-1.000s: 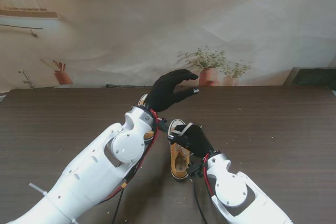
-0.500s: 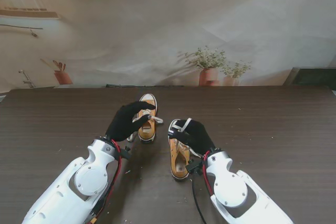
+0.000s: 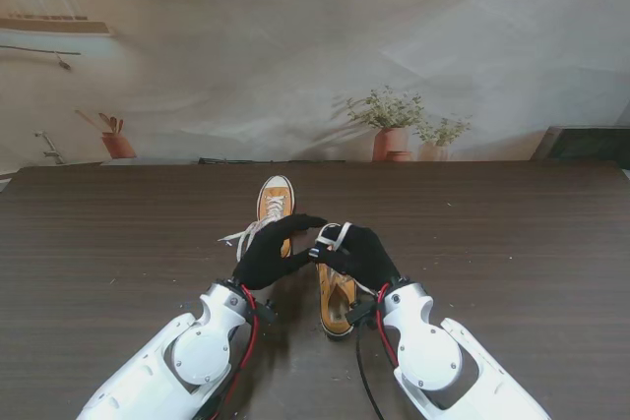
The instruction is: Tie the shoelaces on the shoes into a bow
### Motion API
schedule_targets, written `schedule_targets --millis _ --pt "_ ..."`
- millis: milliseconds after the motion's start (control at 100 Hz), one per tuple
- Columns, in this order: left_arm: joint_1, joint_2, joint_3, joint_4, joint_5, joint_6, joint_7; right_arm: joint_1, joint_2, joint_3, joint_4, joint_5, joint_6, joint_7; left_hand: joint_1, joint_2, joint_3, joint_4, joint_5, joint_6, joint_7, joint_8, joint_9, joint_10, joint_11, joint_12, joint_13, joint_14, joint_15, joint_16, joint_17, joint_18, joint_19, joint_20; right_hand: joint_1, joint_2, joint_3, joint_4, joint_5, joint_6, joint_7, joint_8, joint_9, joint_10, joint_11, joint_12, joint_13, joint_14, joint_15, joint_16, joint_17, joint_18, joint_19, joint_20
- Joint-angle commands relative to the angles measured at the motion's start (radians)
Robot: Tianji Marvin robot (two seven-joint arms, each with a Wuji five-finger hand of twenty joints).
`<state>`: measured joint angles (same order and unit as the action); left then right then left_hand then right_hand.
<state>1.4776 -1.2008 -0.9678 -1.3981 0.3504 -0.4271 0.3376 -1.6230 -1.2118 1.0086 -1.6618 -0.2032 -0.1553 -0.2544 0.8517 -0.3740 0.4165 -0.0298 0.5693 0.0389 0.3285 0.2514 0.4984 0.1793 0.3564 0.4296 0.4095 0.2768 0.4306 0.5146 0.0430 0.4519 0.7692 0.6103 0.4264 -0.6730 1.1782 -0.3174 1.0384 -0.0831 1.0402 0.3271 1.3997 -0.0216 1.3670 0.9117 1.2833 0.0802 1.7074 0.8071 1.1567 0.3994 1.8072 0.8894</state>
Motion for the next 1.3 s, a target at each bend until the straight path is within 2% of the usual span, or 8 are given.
schedule_targets --millis 0,150,200,300,390,670,870,1290 --pt "-0.015 -0.019 0.014 0.002 -0.008 0.001 -0.024 0.000 0.006 -0.003 -0.004 -0.007 0.001 0.018 -0.036 -0.009 -0.020 -0.022 -0.030 -0.066 -0.014 -0.018 -0.024 -0.027 -0.012 -0.001 -0.022 -0.019 0.009 0.006 -0.012 -0.057 0.006 0.019 0.010 0.007 0.010 0.003 -0.011 -0.001 0.017 -0.009 0.049 0.029 0.001 0.008 0.026 -0.017 0.056 -0.009 0.020 0.006 0.242 0.004" --pt "-0.038 -0.026 0.045 0.017 -0.025 0.004 -0.027 -0.001 0.008 -0.004 -0.007 -0.005 0.003 0.027 -0.005 0.023 -0.007 -0.021 0.010 -0.066 0.003 -0.013 -0.010 -0.025 -0.005 0.001 -0.015 -0.018 0.018 0.011 -0.007 -0.054 0.014 0.028 0.013 0.006 0.011 0.004 -0.011 0.003 0.016 -0.010 0.050 0.030 0.000 0.007 0.026 -0.017 0.059 -0.008 0.021 0.005 0.245 0.006" --pt "-0.043 -0.028 0.052 0.019 -0.028 0.008 -0.027 -0.001 0.009 -0.004 -0.007 -0.005 0.003 0.030 0.034 0.067 -0.066 -0.018 0.029 -0.066 0.024 -0.002 0.001 -0.023 0.001 0.002 -0.009 -0.015 0.024 0.014 -0.003 -0.052 0.018 0.038 0.012 0.006 0.010 0.003 -0.011 0.001 0.015 -0.010 0.050 0.031 0.001 0.007 0.025 -0.017 0.059 -0.008 0.021 0.005 0.246 0.006" --pt "-0.050 -0.032 0.060 0.021 -0.035 0.020 -0.024 -0.002 0.010 -0.006 -0.008 -0.004 0.005 0.034 0.259 0.164 -0.361 0.009 0.120 -0.097 0.113 0.035 0.045 -0.019 0.020 0.009 0.006 -0.005 0.040 0.016 0.005 -0.039 0.047 0.039 0.013 0.006 0.010 0.004 -0.011 0.001 0.016 -0.010 0.050 0.031 0.001 0.008 0.025 -0.017 0.060 -0.008 0.021 0.005 0.246 0.007" --pt "-0.048 -0.038 0.059 0.018 -0.032 0.034 -0.001 -0.002 0.010 -0.006 -0.009 -0.005 0.012 0.034 0.321 0.215 -0.412 0.015 0.187 -0.078 0.245 0.037 0.098 -0.013 0.044 0.016 0.034 0.009 0.060 0.017 0.024 -0.019 0.082 0.034 0.014 0.006 0.010 0.004 -0.013 0.002 0.015 -0.011 0.050 0.031 0.002 0.008 0.025 -0.017 0.060 -0.008 0.021 0.004 0.247 0.007" --pt "0.001 -0.041 -0.004 -0.040 0.005 0.063 0.073 0.006 0.011 -0.014 0.004 -0.026 0.037 0.037 0.337 0.231 -0.417 0.013 0.178 -0.052 0.345 0.071 0.124 -0.008 0.070 0.026 0.051 0.017 0.081 0.018 0.038 -0.007 0.125 0.028 0.020 0.012 0.006 0.005 -0.008 0.008 0.020 -0.005 0.052 0.036 0.026 0.013 0.024 -0.020 0.082 0.012 0.025 -0.011 0.287 0.025" --pt "0.056 -0.025 -0.057 -0.099 0.019 0.060 0.057 0.021 0.010 -0.028 0.020 -0.065 0.039 0.020 0.334 0.239 -0.419 0.011 0.175 -0.042 0.358 0.070 0.124 0.001 0.067 0.025 0.044 0.026 0.076 0.012 0.029 -0.001 0.124 0.017 0.016 0.019 0.004 0.005 -0.008 0.006 0.020 0.003 0.051 0.034 0.033 0.009 0.025 -0.022 0.076 0.020 0.025 -0.013 0.285 0.041" --pt "0.242 -0.006 -0.159 -0.239 0.064 0.060 0.071 0.072 -0.008 -0.060 0.098 -0.280 -0.033 -0.172 0.324 0.237 -0.422 0.014 0.182 -0.016 0.348 0.070 0.160 0.031 0.066 0.026 0.067 0.050 0.077 0.009 0.043 0.021 0.122 0.002 0.009 0.013 0.016 0.003 -0.007 -0.006 0.022 0.012 0.051 0.019 0.026 0.001 0.026 -0.023 0.053 0.001 0.021 0.006 0.237 0.013"
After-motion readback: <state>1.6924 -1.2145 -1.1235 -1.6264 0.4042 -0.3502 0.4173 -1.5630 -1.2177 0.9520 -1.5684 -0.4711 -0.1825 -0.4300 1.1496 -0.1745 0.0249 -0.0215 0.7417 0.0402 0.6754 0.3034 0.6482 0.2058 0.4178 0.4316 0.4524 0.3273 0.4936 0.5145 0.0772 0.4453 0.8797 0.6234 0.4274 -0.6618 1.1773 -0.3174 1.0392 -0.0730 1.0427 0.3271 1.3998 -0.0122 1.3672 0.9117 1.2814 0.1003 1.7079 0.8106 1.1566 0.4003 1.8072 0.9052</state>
